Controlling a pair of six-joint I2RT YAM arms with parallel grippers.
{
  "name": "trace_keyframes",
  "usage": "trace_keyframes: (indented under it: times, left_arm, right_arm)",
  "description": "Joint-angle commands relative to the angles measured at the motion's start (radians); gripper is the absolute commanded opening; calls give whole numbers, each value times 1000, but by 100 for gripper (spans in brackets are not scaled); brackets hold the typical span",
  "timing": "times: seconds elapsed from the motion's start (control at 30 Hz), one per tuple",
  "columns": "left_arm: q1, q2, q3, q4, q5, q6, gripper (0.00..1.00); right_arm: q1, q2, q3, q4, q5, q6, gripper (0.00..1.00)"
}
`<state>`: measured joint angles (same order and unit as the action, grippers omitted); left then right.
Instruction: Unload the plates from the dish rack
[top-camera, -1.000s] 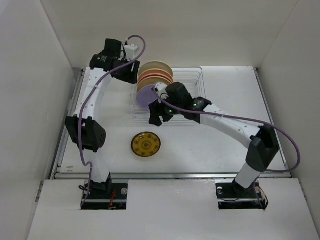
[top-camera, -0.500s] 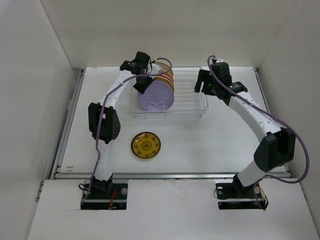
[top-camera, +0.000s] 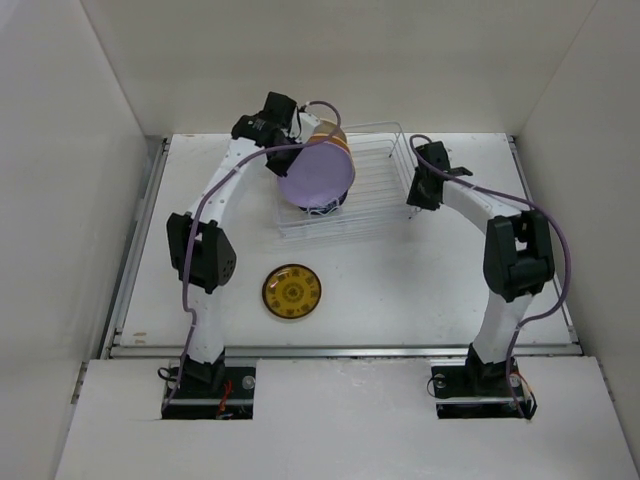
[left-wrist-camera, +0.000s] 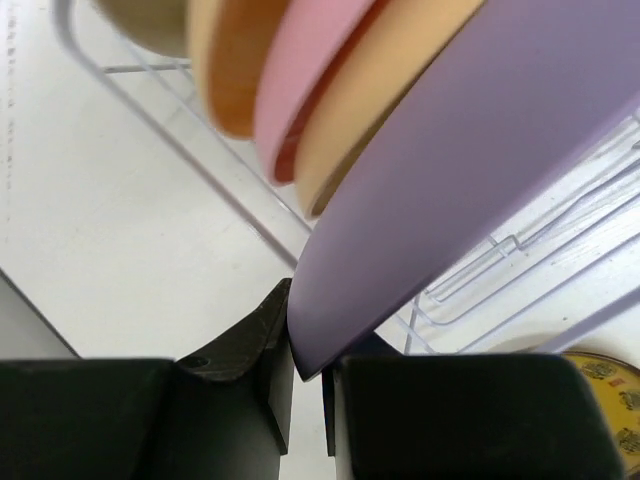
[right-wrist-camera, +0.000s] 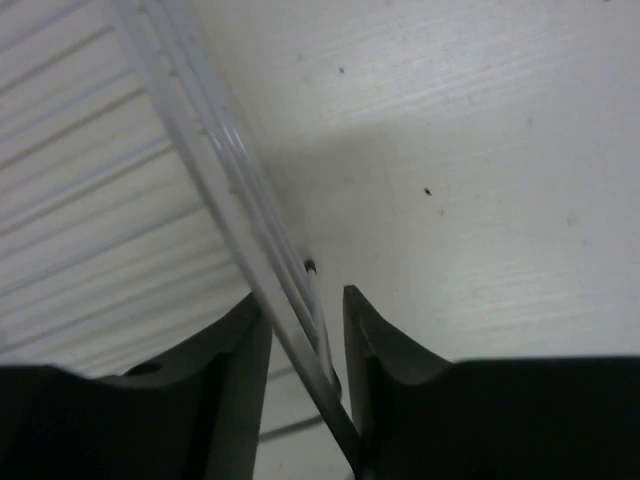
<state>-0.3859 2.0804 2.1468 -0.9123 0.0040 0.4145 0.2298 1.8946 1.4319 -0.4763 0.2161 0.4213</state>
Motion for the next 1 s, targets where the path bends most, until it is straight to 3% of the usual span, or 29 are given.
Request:
trace_keyframes:
  times: [0.0, 0.1, 0.23, 0.37, 0.47, 0.57, 0.63, 0.7, 0.77, 0.87, 0.9, 0.97]
  left_arm:
    - [2, -146, 30, -45, 47, -68, 0]
    - [2, -189, 39, -36, 79, -103, 0]
    - [39, -244, 70, -36, 152, -199, 0]
    - [192, -311, 91, -82, 266, -379, 0]
    - [387, -303, 71, -207, 402, -442, 0]
    - [608, -281, -72, -289, 496, -424, 0]
    - [658, -261, -167, -321, 469, -375, 0]
    - [689, -199, -179, -456, 458, -309, 0]
    - [720, -109, -241, -546, 510, -203, 0]
    - [720, -63, -361, -513, 499, -145, 0]
    - [720, -53, -379, -504, 472, -135, 0]
    - [742, -16, -403, -490, 472, -117, 0]
  right_arm:
    - [5, 9, 45, 47, 16, 11, 32]
    - [5, -3, 16, 73, 16, -7, 20]
    - [5, -12, -30, 87, 51, -45, 12]
    - [5, -35, -67, 87, 61, -69, 8]
    - [23, -81, -91, 96, 62, -78, 8]
    - [49, -144, -132, 107, 72, -87, 6]
    - [49, -181, -142, 107, 72, -87, 4]
    - [59, -192, -142, 107, 57, -87, 3]
    - [59, -192, -142, 97, 45, -87, 3]
    - [69, -201, -142, 84, 61, -87, 30]
    - [69, -216, -131, 84, 72, -87, 52]
    - [80, -245, -131, 83, 101, -111, 64]
